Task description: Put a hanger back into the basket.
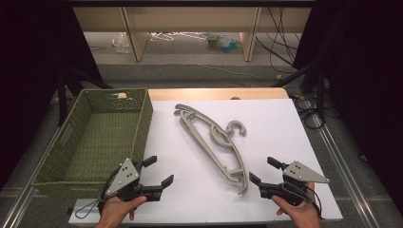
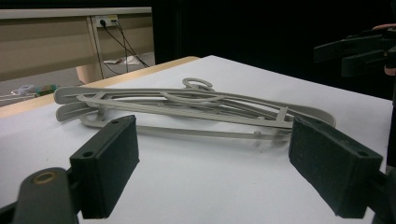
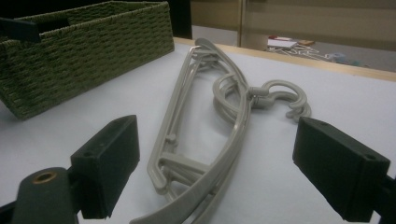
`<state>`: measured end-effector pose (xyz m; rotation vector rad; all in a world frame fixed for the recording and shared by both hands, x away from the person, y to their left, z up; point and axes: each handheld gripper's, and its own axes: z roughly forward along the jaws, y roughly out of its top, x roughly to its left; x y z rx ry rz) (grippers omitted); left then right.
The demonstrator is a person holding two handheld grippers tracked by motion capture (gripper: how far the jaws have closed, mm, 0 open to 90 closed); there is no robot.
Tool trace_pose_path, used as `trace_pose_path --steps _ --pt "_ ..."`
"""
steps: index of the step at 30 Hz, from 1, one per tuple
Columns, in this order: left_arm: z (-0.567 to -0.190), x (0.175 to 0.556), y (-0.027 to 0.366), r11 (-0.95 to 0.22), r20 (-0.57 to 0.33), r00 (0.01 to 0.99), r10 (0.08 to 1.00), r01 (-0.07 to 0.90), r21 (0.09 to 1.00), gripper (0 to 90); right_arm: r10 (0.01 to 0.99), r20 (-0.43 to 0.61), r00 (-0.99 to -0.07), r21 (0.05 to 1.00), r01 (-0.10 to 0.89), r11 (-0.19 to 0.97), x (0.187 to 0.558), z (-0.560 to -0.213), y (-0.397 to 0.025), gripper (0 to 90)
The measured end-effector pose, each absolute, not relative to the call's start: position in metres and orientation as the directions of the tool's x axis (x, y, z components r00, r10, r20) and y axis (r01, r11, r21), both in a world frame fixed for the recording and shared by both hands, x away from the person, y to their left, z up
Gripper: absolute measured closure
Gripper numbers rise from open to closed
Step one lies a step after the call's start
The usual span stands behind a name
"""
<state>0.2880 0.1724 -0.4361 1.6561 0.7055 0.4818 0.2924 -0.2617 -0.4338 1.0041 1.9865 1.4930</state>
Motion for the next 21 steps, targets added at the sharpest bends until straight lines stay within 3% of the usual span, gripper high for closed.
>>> trace_pose_path --steps 21 --pt "-0.437 0.289 0.17 -0.131 -0.045 0.736 0.676 0.181 0.975 15.8 0.776 0.048 -0.629 0.921 0.329 0.21 0.302 -0.431 -0.257 16.4"
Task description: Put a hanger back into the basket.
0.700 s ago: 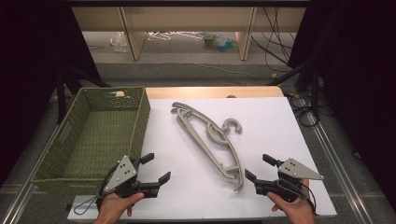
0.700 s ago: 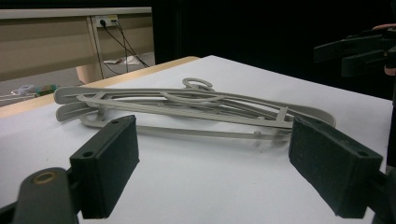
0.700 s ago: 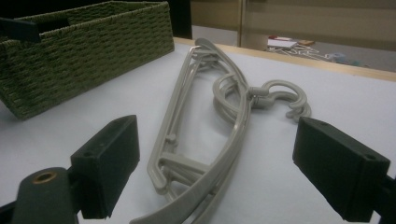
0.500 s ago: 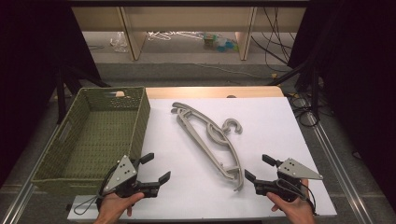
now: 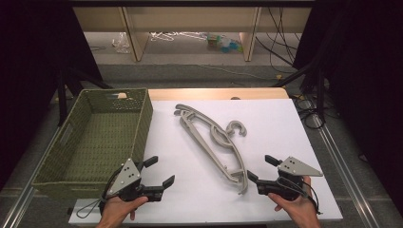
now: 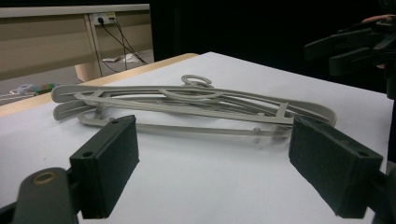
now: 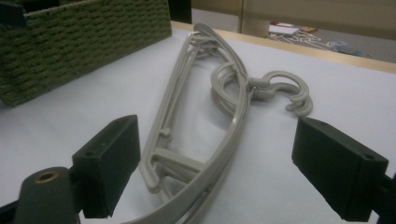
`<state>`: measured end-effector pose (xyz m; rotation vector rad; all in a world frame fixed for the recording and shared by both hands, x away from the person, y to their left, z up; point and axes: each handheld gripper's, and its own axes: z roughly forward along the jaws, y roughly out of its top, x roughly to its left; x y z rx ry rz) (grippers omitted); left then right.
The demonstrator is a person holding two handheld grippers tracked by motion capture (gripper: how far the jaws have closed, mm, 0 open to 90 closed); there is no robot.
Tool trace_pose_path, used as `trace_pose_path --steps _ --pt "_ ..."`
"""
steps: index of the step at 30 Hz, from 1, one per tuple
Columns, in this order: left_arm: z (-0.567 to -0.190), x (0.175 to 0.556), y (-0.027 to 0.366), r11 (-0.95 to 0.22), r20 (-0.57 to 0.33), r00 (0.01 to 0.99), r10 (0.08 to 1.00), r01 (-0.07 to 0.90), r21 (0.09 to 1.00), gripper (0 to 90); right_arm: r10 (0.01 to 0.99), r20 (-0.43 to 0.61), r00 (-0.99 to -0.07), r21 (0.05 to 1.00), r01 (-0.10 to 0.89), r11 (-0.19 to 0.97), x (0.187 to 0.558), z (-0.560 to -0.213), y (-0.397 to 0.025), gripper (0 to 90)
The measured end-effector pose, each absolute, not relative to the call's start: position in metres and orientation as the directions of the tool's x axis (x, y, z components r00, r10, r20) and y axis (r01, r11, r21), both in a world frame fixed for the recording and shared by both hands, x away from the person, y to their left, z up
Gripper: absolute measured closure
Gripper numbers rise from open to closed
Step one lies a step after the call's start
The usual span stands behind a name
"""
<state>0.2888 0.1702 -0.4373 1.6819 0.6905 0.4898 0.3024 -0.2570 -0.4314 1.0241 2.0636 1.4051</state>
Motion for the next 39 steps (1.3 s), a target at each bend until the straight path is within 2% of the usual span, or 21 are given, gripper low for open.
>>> trace_pose_path --steps 4,7,13,21,22,28,30,33,39 --pt "-0.437 0.289 0.17 -0.131 -0.045 0.734 0.678 0.181 0.975 15.8 0.776 0.037 -0.629 0.904 0.353 0.243 0.312 -0.43 -0.255 17.1" --pt "-0.438 0.29 0.17 -0.131 -0.046 0.733 0.678 0.183 0.974 15.8 0.782 0.024 -0.623 0.885 0.376 0.273 0.329 -0.426 -0.253 21.5" --pt "-0.438 0.289 0.169 -0.138 -0.04 0.737 0.675 0.179 0.974 15.8 0.79 0.023 -0.613 0.848 0.431 0.31 0.36 -0.42 -0.244 23.6" --pt "-0.438 0.289 0.168 -0.146 -0.036 0.74 0.672 0.18 0.973 15.8 0.776 0.033 -0.629 0.787 0.495 0.368 0.378 -0.427 -0.234 27.5" --pt "-0.438 0.288 0.167 -0.129 -0.057 0.73 0.681 0.196 0.972 15.8 0.775 0.051 -0.63 0.768 0.521 0.373 0.384 -0.428 -0.232 30.5" --pt "-0.438 0.29 0.167 -0.143 -0.036 0.742 0.669 0.176 0.974 15.8 0.772 0.076 -0.631 0.712 0.577 0.4 0.405 -0.435 -0.219 38.2" --pt "-0.438 0.29 0.168 -0.149 -0.032 0.744 0.668 0.176 0.973 15.8 0.776 0.056 -0.628 0.707 0.573 0.414 0.41 -0.441 -0.213 41.8" --pt "-0.438 0.289 0.167 -0.139 -0.045 0.742 0.668 0.185 0.973 15.8 0.79 0.06 -0.611 0.669 0.612 0.422 0.415 -0.444 -0.205 45.2" --pt "-0.438 0.289 0.166 -0.152 -0.035 0.749 0.661 0.18 0.972 15.8 0.788 0.046 -0.614 0.648 0.619 0.444 0.424 -0.45 -0.202 48.3"
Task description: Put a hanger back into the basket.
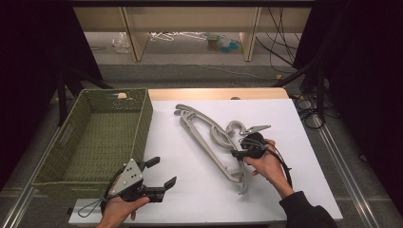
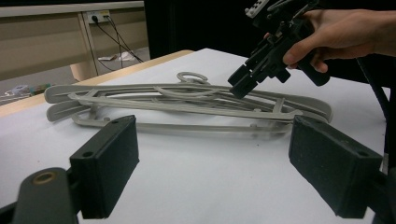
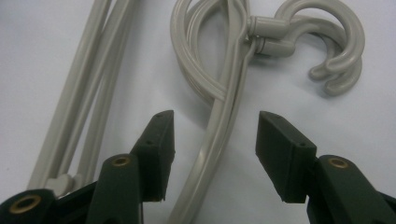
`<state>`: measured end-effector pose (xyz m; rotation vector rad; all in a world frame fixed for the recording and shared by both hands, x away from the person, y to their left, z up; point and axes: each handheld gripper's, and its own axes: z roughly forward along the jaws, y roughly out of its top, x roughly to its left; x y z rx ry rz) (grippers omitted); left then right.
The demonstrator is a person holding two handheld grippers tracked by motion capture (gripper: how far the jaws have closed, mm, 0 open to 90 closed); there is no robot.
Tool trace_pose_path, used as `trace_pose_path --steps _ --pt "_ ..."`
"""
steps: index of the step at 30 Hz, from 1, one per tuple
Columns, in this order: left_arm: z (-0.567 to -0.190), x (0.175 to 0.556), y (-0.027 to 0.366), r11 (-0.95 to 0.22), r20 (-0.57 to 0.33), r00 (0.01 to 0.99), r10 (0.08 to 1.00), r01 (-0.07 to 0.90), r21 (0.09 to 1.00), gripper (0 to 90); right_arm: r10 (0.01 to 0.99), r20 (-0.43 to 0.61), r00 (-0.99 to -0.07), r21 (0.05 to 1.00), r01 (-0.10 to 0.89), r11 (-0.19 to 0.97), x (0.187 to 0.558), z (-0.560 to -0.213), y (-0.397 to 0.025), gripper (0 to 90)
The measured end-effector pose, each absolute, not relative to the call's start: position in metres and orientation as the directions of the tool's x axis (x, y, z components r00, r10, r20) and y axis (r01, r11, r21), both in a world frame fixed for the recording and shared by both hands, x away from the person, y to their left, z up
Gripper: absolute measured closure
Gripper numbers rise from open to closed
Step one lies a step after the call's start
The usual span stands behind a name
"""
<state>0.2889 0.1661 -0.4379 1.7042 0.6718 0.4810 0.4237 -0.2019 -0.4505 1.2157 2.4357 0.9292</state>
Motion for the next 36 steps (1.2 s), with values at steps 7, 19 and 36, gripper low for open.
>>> trace_pose_path --steps 7,19,36 --pt "-0.438 0.289 0.166 -0.159 -0.025 0.75 0.661 0.172 0.972 15.8 0.801 0.039 -0.597 0.613 0.647 0.453 0.43 -0.456 -0.194 54.6" --pt "-0.438 0.288 0.164 -0.162 -0.023 0.763 0.646 0.166 0.973 15.8 0.81 0.048 -0.585 0.598 0.666 0.446 0.442 -0.466 -0.191 61.8" --pt "-0.439 0.289 0.163 -0.183 -0.005 0.771 0.637 0.158 0.97 15.8 0.832 0.071 -0.55 0.61 0.684 0.4 0.442 -0.45 -0.193 76.2"
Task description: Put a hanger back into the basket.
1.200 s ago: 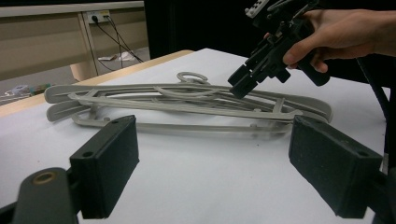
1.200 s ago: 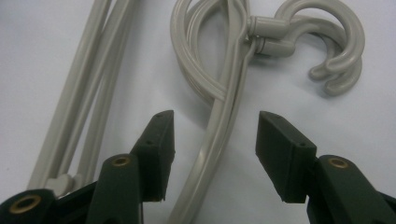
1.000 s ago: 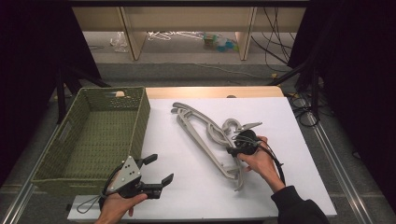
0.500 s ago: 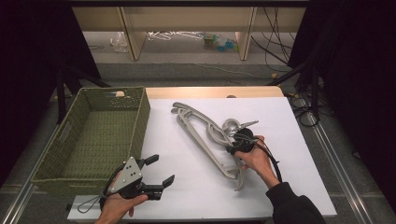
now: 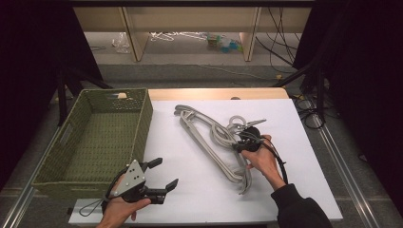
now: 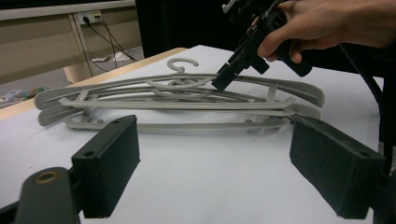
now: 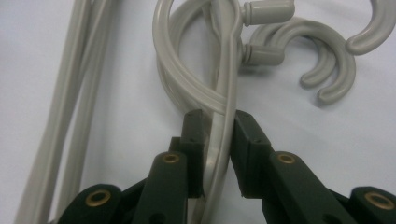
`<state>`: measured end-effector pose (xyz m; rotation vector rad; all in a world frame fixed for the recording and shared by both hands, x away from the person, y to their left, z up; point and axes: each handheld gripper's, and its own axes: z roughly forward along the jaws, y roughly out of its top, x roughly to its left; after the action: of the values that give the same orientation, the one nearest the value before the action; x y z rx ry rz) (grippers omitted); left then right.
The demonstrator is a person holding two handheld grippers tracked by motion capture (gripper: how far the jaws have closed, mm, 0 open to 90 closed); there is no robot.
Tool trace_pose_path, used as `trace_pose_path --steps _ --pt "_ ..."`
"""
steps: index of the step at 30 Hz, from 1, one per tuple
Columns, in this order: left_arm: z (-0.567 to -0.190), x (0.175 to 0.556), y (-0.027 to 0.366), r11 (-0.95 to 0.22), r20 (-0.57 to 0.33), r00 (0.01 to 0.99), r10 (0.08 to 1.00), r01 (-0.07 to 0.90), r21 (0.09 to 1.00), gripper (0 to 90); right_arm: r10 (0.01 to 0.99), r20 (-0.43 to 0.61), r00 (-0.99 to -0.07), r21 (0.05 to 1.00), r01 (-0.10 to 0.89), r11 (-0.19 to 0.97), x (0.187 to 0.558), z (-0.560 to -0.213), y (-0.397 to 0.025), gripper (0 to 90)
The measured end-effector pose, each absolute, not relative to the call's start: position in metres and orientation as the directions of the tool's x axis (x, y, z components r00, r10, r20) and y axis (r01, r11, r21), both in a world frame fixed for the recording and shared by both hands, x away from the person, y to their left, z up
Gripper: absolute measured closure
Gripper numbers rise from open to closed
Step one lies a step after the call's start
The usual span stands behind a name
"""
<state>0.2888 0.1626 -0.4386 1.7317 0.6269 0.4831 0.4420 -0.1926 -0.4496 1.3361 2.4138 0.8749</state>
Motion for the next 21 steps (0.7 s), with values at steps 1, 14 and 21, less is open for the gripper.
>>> trace_pose_path --steps 1,14,21 --pt "-0.439 0.289 0.163 -0.183 -0.006 0.771 0.637 0.159 0.97 15.8 0.839 0.093 -0.537 0.623 0.688 0.372 0.441 -0.449 -0.193 76.3" --pt "-0.44 0.288 0.16 -0.198 -0.003 0.78 0.626 0.162 0.967 15.7 0.838 0.132 -0.53 0.678 0.665 0.314 0.437 -0.432 -0.197 80.0" --pt "-0.44 0.288 0.16 -0.2 -0.002 0.781 0.625 0.163 0.966 15.8 0.807 0.13 -0.576 0.685 0.641 0.347 0.434 -0.424 -0.192 81.7"
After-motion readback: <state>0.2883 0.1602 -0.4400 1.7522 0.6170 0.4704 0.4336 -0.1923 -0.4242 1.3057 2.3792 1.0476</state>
